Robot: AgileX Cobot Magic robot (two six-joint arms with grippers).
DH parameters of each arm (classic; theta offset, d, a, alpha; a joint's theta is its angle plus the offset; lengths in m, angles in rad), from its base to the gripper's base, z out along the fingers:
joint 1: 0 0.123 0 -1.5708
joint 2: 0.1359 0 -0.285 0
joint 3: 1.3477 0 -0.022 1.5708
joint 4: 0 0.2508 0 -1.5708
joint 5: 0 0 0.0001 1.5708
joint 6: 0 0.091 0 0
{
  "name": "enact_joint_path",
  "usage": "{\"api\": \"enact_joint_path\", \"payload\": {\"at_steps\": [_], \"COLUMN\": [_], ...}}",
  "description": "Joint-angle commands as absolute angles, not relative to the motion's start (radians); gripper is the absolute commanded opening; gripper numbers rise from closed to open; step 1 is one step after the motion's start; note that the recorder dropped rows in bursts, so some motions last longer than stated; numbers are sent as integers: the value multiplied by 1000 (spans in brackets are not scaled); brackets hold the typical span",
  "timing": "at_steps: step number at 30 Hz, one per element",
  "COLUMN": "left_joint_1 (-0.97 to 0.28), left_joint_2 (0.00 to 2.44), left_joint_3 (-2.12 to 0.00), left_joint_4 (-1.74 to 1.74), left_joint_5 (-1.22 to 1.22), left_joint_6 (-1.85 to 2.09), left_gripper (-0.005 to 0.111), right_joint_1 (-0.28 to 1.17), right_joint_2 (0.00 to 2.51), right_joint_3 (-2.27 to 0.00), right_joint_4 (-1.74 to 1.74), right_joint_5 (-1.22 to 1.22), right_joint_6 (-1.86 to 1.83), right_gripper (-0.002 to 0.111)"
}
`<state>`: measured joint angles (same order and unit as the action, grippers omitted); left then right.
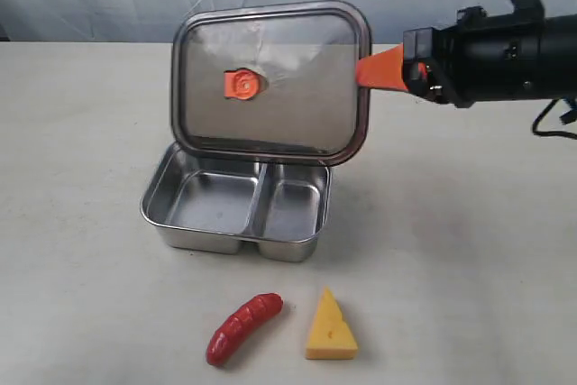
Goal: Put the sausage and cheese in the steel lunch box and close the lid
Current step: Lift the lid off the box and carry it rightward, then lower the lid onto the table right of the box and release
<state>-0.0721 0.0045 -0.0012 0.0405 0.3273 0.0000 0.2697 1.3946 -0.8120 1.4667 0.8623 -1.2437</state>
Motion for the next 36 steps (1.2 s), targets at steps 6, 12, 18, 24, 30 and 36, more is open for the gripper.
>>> {"api": "enact_joint_path", "payload": {"at_steps": [6,12,18,24,30,36], "left_joint_1": [-79,-79,-79,-79,-79,-79], "left_joint_2": [0,0,0,0,0,0], "left_joint_3": [0,0,0,0,0,0], "left_joint_4": [43,43,43,43,43,43], "left_joint_5": [314,314,314,314,314,314], "left_joint_6": [0,0,0,0,0,0], "left_gripper": [0,0,0,0,0,0], "right_joint_1": [280,473,622,700,700,700], "right_joint_2": [1043,1121,1209,1265,1354,1437], "right_joint_3": [-808,-706,-649,-649,-649,-649], "right_joint_4": [469,-264,-745,-428,-233,-158], "right_joint_5": [494,540,723,742,753,753], "right_joint_6": [-1036,-716,-295,-295,-270,-206], "right_gripper": [-1,-1,-1,-1,-1,30]}}
